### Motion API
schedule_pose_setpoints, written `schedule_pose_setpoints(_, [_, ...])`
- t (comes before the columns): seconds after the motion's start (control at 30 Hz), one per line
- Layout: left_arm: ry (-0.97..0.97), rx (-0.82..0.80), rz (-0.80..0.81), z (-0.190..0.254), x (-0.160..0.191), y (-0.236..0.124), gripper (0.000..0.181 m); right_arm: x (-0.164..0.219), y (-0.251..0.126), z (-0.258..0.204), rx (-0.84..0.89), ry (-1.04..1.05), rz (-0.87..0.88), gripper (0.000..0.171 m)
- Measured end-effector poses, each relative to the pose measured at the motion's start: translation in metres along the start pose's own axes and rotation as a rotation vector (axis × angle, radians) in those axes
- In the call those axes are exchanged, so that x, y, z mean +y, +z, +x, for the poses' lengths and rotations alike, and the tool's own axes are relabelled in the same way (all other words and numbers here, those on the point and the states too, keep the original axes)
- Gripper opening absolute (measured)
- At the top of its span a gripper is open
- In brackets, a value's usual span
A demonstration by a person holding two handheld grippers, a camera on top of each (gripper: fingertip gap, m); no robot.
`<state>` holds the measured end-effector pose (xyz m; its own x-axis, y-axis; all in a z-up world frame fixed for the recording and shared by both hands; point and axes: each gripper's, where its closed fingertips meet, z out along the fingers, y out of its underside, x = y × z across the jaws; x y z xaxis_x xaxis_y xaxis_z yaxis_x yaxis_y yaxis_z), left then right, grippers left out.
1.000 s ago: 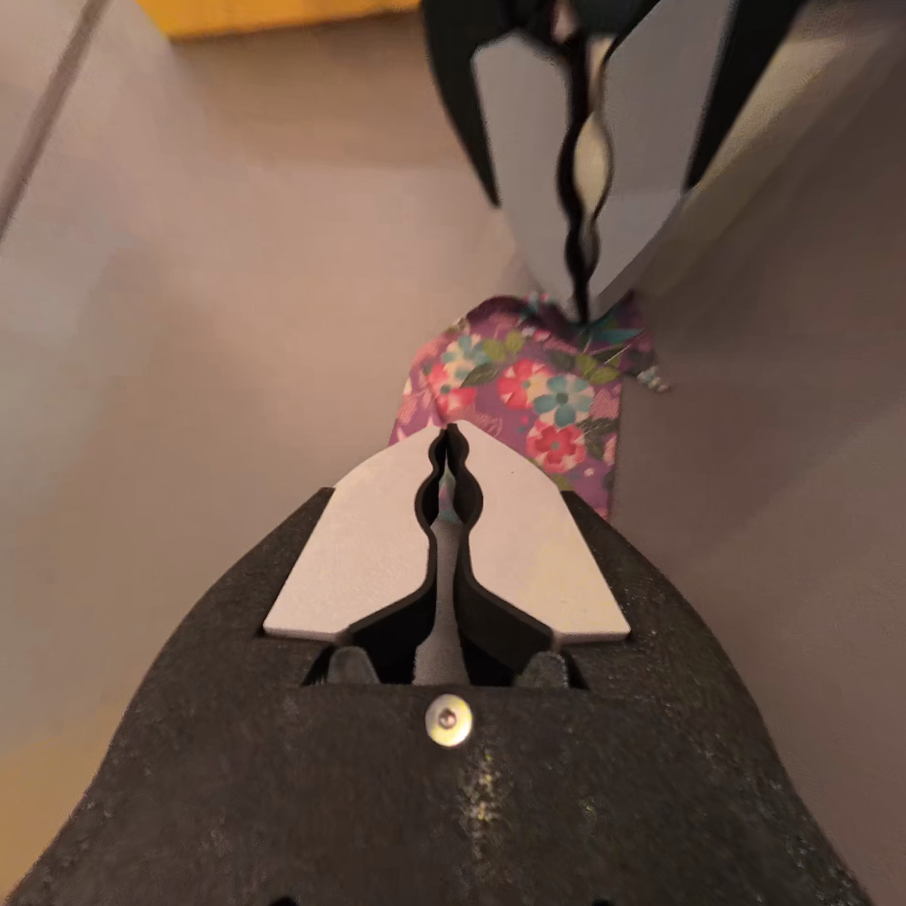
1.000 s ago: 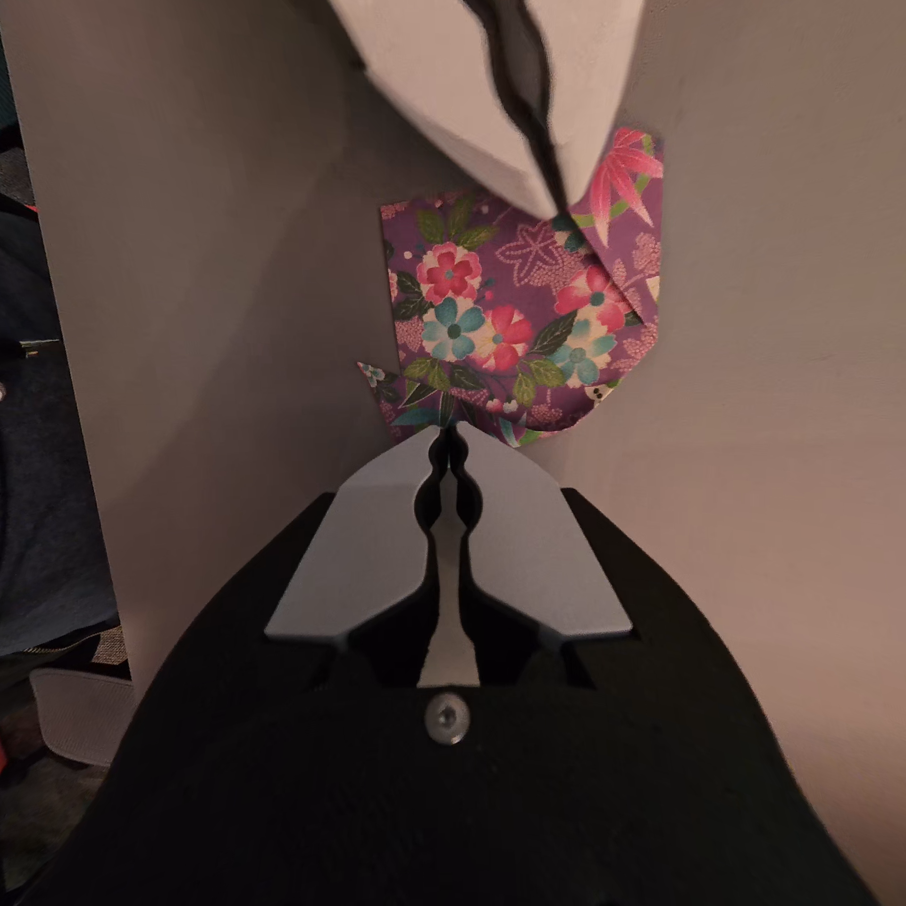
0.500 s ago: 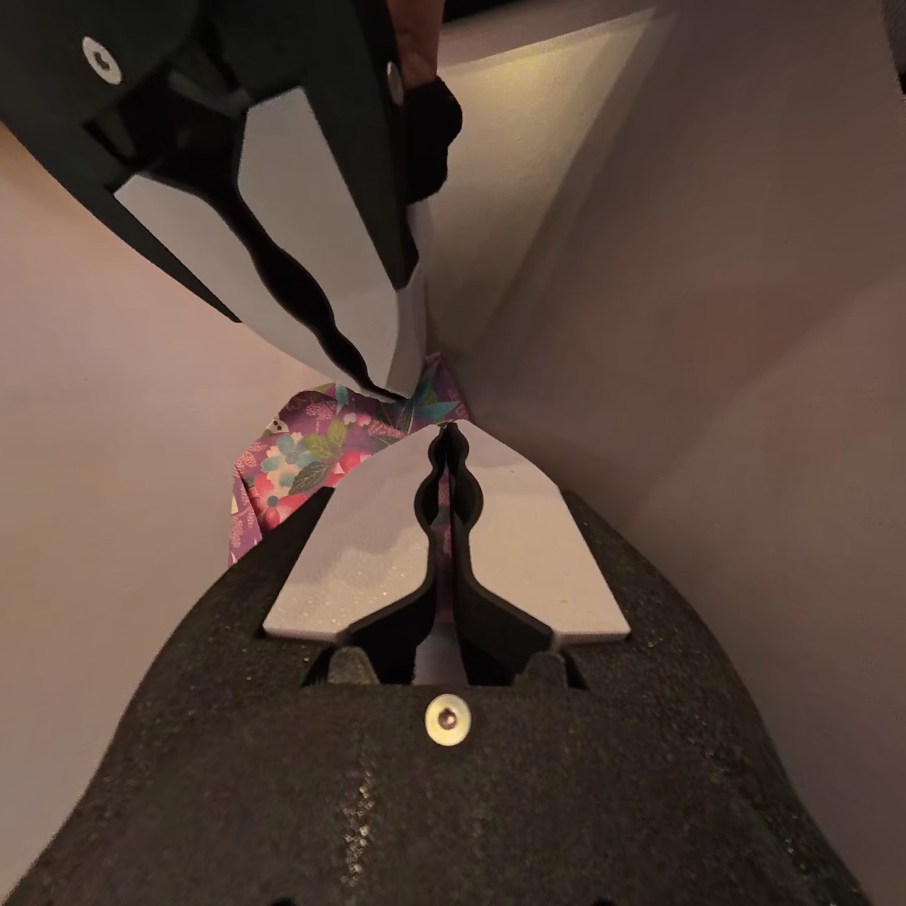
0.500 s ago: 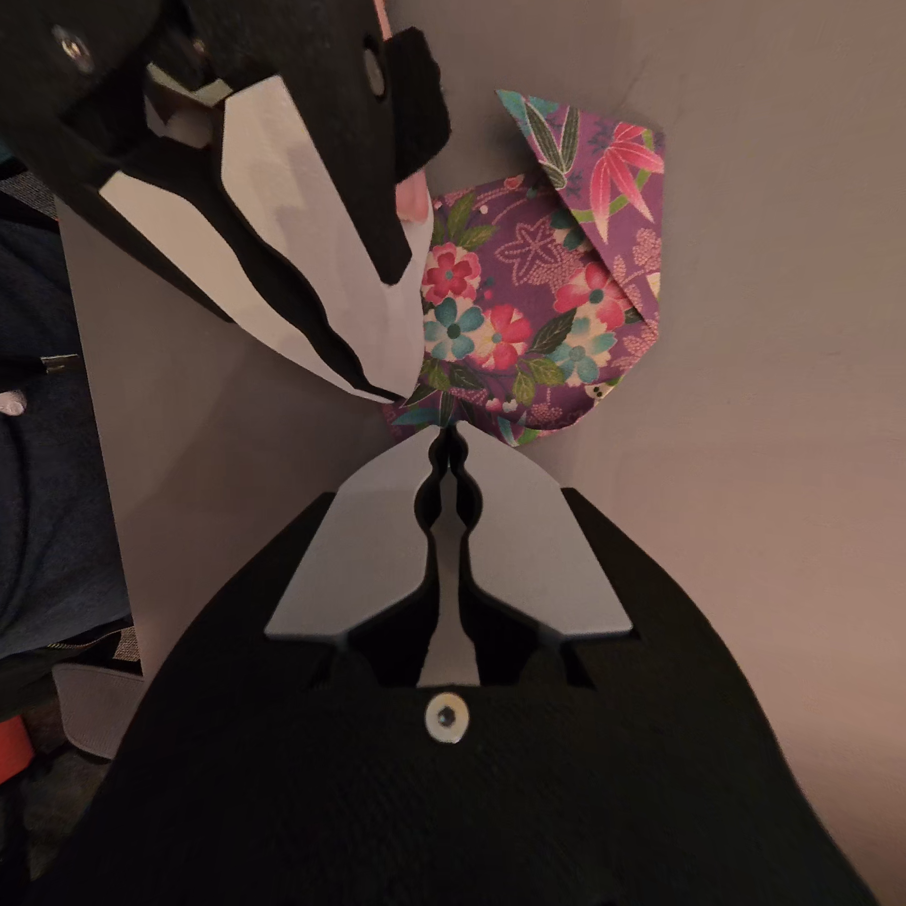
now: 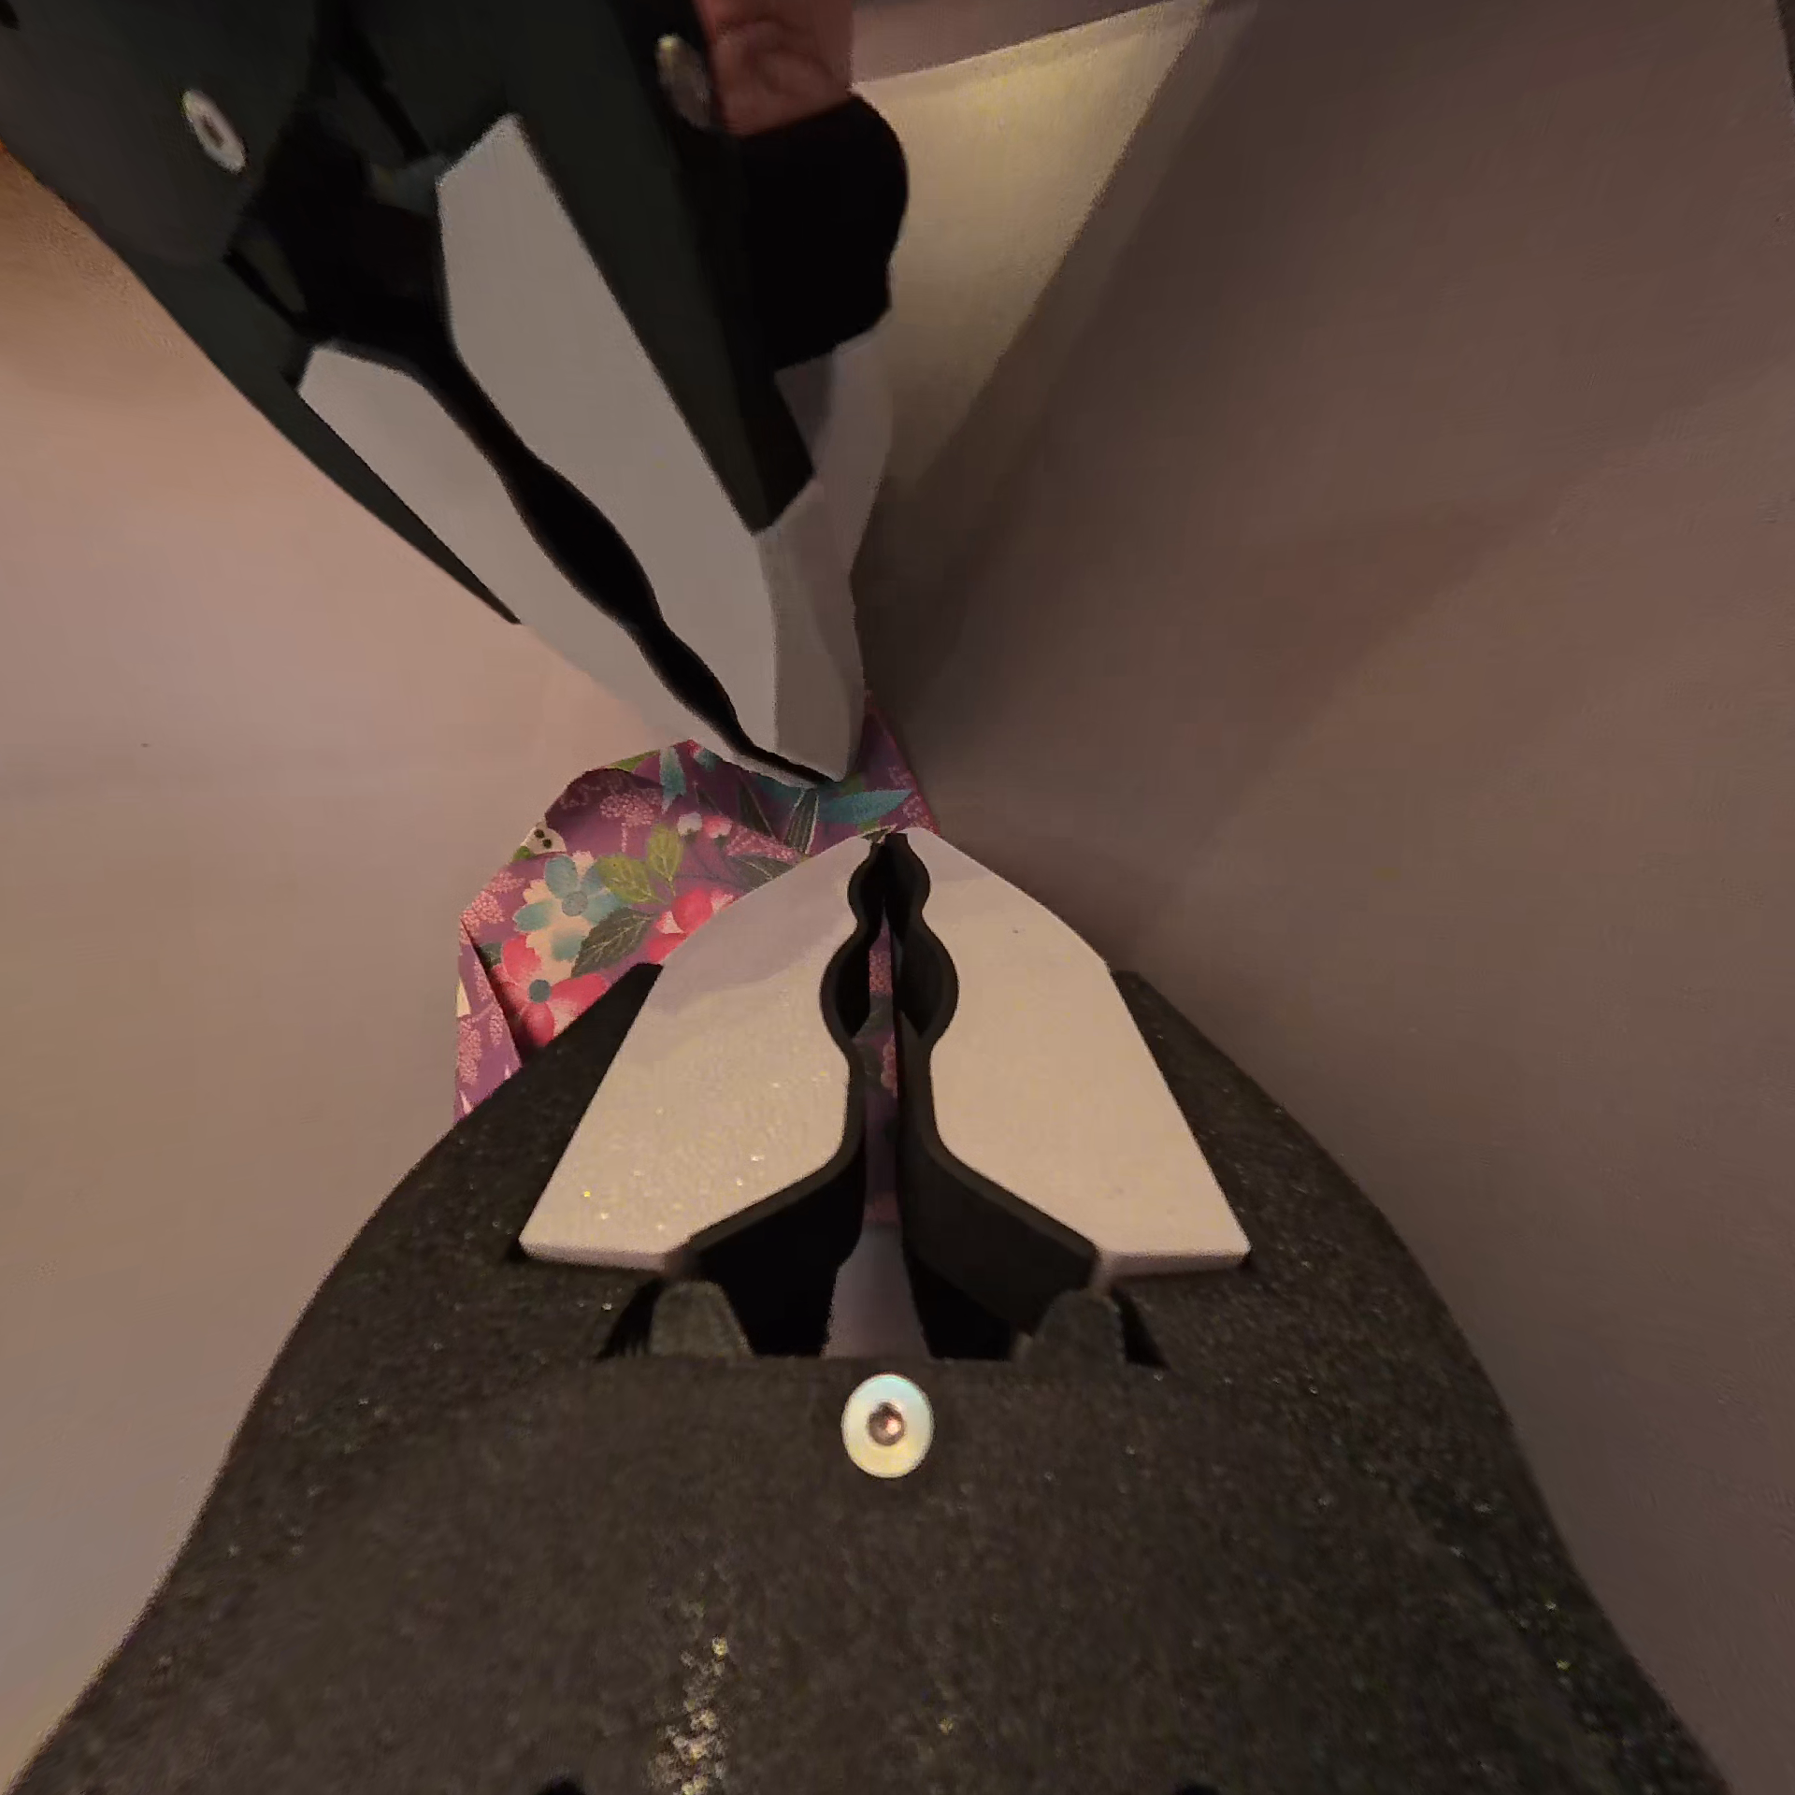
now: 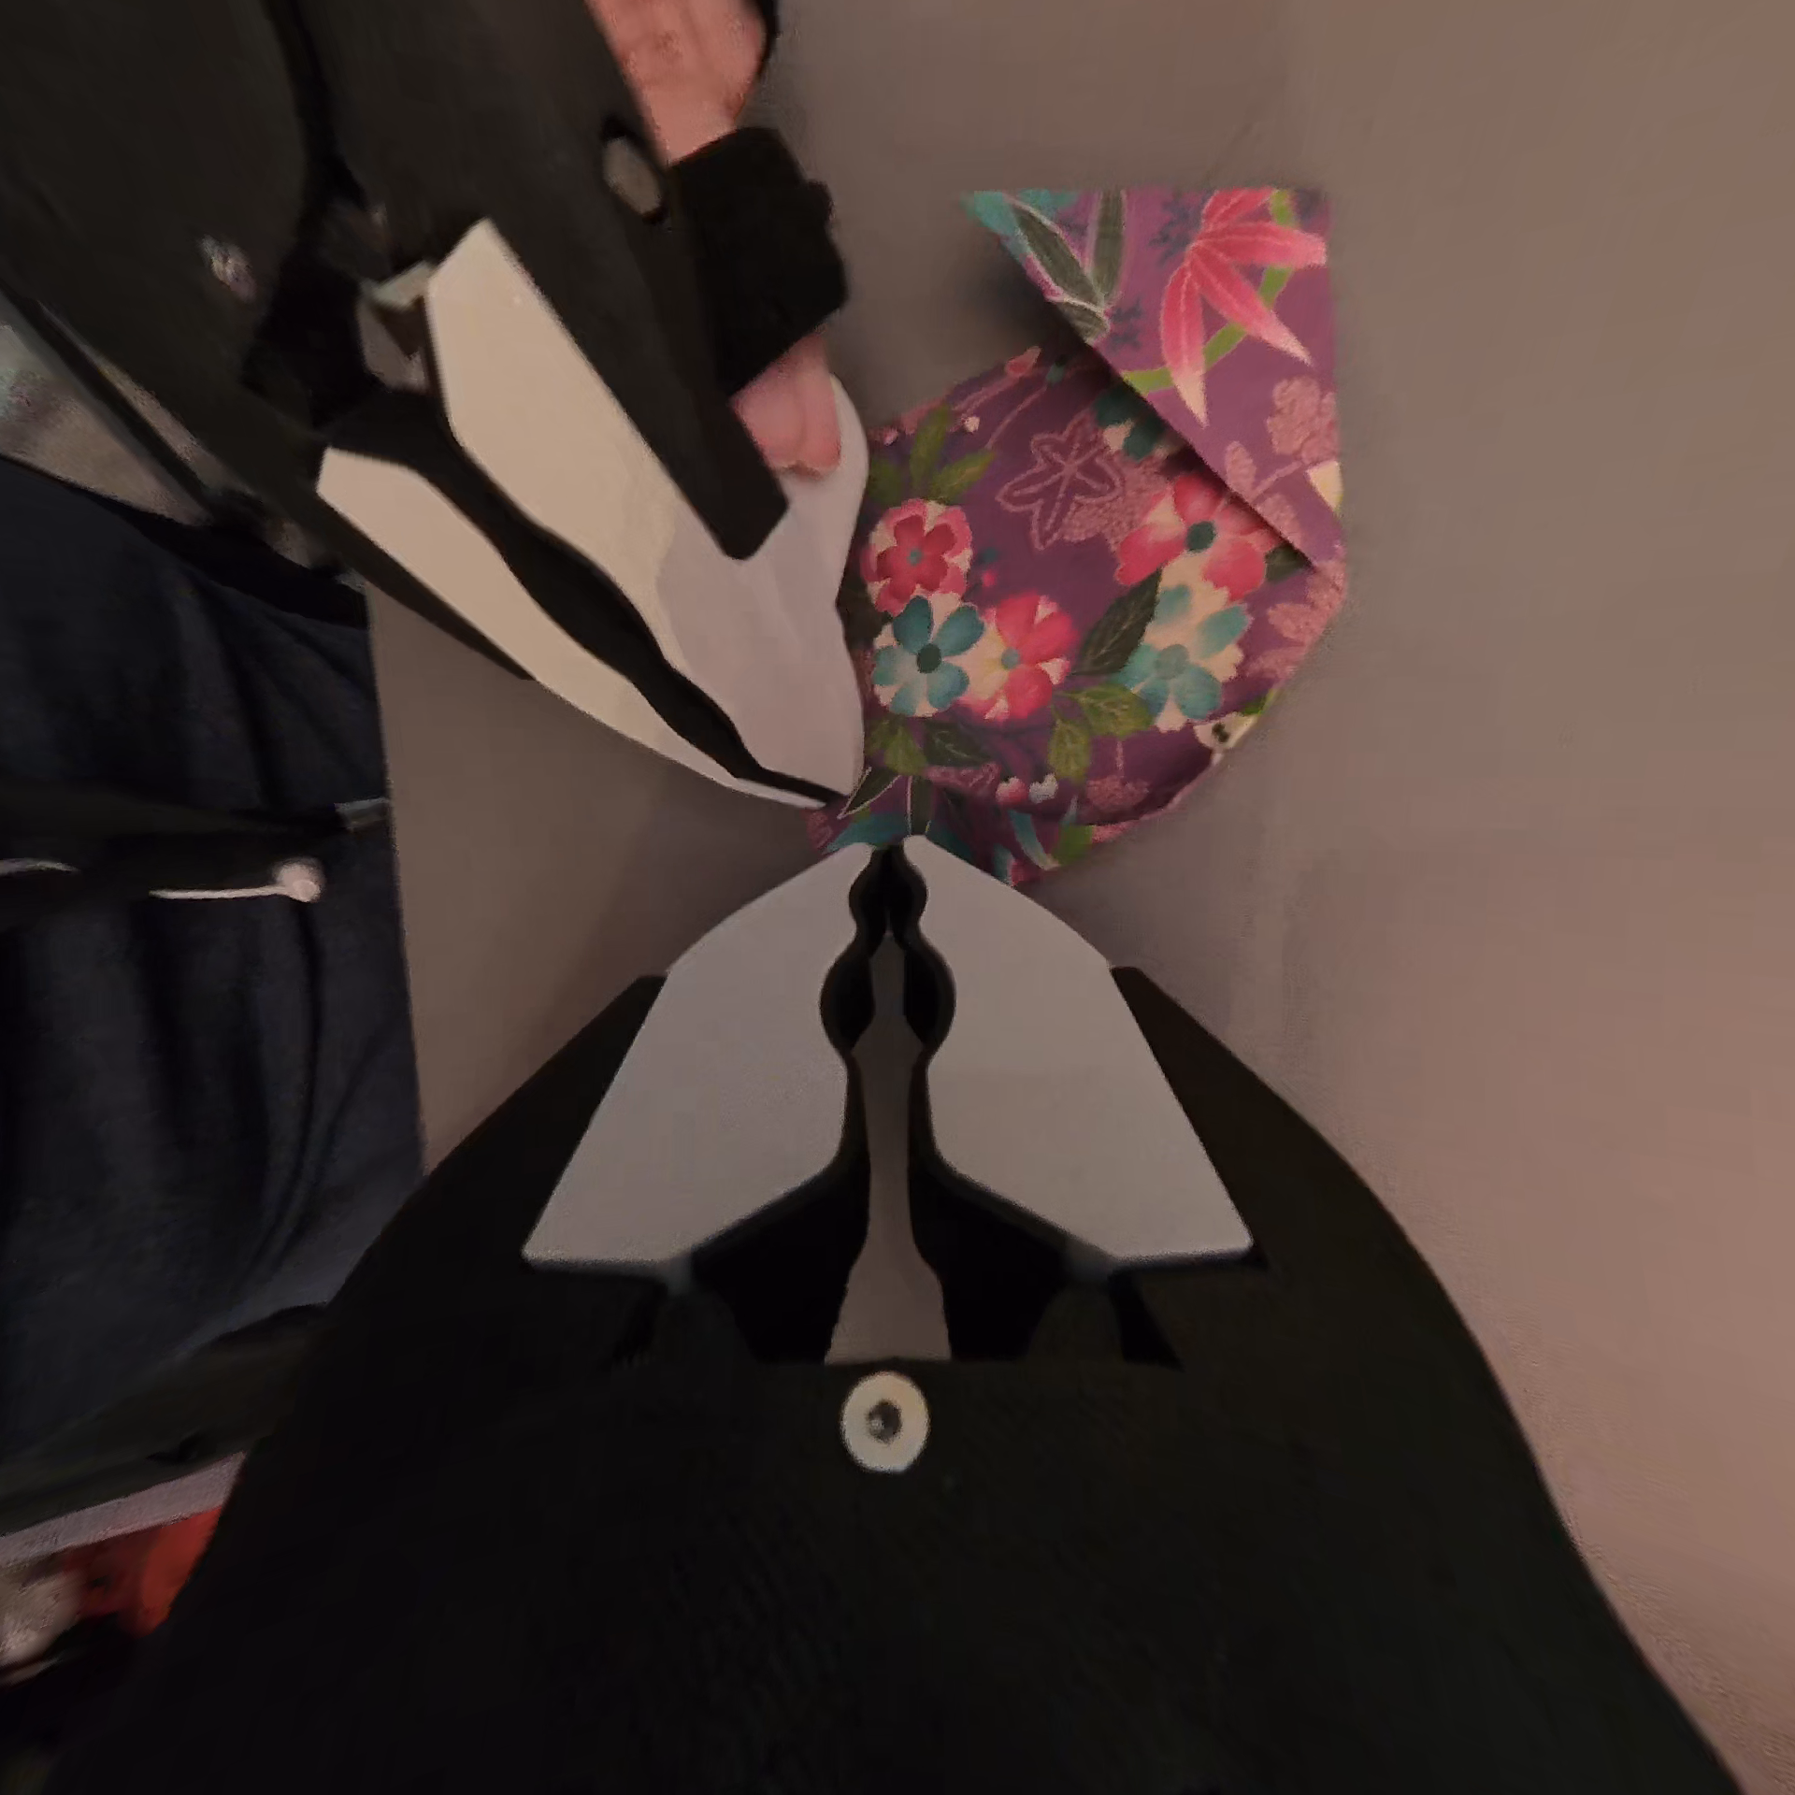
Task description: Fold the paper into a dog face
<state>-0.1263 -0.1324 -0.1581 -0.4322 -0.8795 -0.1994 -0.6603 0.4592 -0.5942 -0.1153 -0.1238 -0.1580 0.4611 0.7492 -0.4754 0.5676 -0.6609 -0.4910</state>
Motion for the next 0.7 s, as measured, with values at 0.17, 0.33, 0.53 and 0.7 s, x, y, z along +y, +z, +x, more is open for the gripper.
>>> schedule_pose_setpoints(0.17, [0.017, 0.001, -0.013, 0.0, 0.0, 0.0, 0.001, -0.002, -0.001, 0.0, -0.246, 0.345, 0.005, 0.002])
schedule_pose_setpoints(0.33, [-0.029, 0.03, 0.032, 0.0, 0.0, 0.0, 0.001, -0.008, -0.001, 0.004, -0.262, 0.421, 0.062, 0.002])
schedule_pose_setpoints(0.53, [-0.104, 0.057, 0.095, 0.0, 0.0, -0.001, 0.001, -0.011, -0.001, 0.006, -0.279, 0.515, 0.101, 0.002])
schedule_pose_setpoints(0.7, [-0.075, 0.034, 0.079, 0.0, 0.0, 0.0, 0.001, -0.012, 0.001, 0.009, -0.198, 0.493, 0.093, 0.001])
